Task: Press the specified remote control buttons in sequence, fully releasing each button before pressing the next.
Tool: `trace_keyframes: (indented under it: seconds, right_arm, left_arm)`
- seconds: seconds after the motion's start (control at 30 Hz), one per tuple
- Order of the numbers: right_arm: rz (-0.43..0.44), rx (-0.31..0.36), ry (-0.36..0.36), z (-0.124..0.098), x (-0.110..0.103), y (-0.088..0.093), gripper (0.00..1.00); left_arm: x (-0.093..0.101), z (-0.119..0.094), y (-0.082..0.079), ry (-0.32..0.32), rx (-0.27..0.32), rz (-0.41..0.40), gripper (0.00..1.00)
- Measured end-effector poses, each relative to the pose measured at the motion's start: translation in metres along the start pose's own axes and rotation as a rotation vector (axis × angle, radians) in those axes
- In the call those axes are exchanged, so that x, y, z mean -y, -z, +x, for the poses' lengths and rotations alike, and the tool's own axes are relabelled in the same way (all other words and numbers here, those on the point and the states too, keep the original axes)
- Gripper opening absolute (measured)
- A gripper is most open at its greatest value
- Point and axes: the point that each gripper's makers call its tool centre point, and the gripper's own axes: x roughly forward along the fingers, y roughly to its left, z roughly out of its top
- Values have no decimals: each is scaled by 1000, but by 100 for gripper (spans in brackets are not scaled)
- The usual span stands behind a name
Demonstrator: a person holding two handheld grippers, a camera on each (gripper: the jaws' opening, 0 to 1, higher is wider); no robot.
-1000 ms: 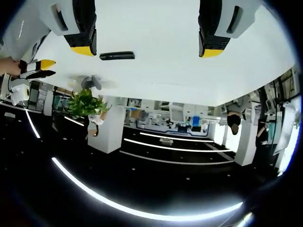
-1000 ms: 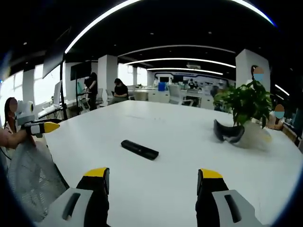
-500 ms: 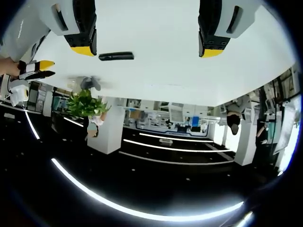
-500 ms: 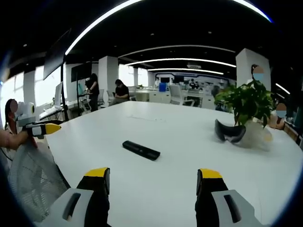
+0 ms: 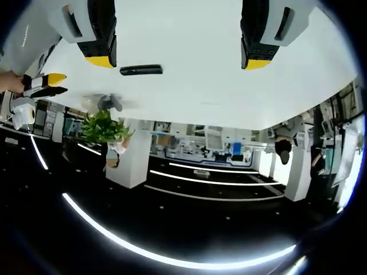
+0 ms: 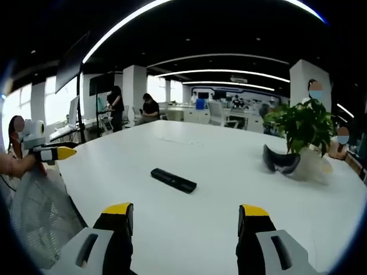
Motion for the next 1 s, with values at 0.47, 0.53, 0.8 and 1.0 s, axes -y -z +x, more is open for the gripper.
trace_keyframes:
  seconds: [0.47,0.53,0.8,1.0]
  right_arm:
    - [-2,-31,8,1,4,6,70]
    - [1,-23,-7,2,3,5,70]
    - [-6,-16,-21,3,1,5,70]
    - [14,-17,-1,3,7,6,72]
  left_arm:
    - [-5,-1,-3,-27,13,5,93]
    - [-6,-2,-4,-34,20,-1,93]
    - [-1,-1,-6,-9,33,-19,97]
    - [10,1,0,48,-5,-23,100]
